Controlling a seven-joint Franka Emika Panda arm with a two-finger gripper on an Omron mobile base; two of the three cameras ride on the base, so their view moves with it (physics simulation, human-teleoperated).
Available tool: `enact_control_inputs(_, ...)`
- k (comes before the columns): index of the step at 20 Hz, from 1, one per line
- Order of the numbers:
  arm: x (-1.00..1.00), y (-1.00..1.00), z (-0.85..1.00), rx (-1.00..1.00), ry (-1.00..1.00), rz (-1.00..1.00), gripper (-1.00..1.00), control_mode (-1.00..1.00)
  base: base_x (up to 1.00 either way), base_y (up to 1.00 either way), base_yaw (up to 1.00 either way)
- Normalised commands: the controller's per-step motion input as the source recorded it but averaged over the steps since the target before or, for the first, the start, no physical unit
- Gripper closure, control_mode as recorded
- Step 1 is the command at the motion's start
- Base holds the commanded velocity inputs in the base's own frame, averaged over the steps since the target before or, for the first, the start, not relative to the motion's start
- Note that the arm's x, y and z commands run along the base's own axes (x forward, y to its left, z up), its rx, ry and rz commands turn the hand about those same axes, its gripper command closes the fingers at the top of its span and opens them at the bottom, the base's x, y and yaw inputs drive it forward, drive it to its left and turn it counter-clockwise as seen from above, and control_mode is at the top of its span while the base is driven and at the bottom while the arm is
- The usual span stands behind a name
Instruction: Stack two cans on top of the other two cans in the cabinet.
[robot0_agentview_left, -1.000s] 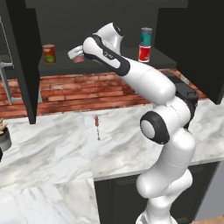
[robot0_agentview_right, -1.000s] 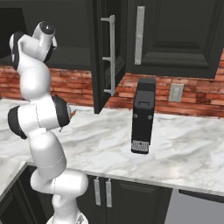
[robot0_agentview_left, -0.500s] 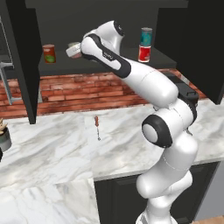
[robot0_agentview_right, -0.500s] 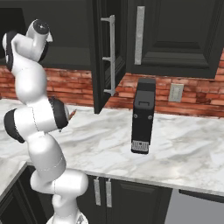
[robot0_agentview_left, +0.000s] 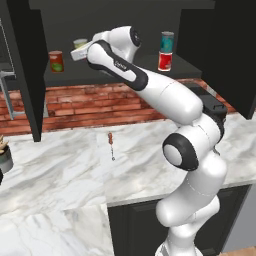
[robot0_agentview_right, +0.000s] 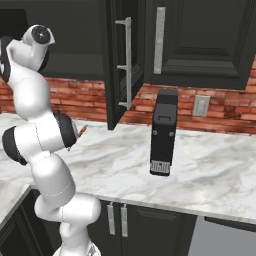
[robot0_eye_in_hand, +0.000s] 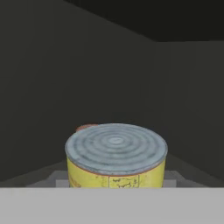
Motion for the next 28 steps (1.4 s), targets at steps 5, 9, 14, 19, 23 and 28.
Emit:
enact_control_inputs(5,0.0,0.02,0.31,0.12,0.0,0.0,1.0,-1.0,0.0,0.0,0.0)
enact_control_inputs(9,0.02,0.15,0.18,0.12,0.0,0.0,1.0,-1.0,0.0,0.0,0.0)
enact_control_inputs(14,0.12,0.3,0.04,0.01,0.0,0.0,1.0,-1.0,0.0,0.0,0.0)
enact_control_inputs(19,0.14,0.27,0.04,0.0,0.03,0.0,1.0,-1.0,0.0,0.0,0.0)
enact_control_inputs(23,0.08,0.27,0.1,0.0,0.06,0.0,1.0,-1.0,0.0,0.0,0.0)
enact_control_inputs(28,0.1,0.29,0.05,0.0,0.06,0.0,1.0,-1.0,0.0,0.0,0.0)
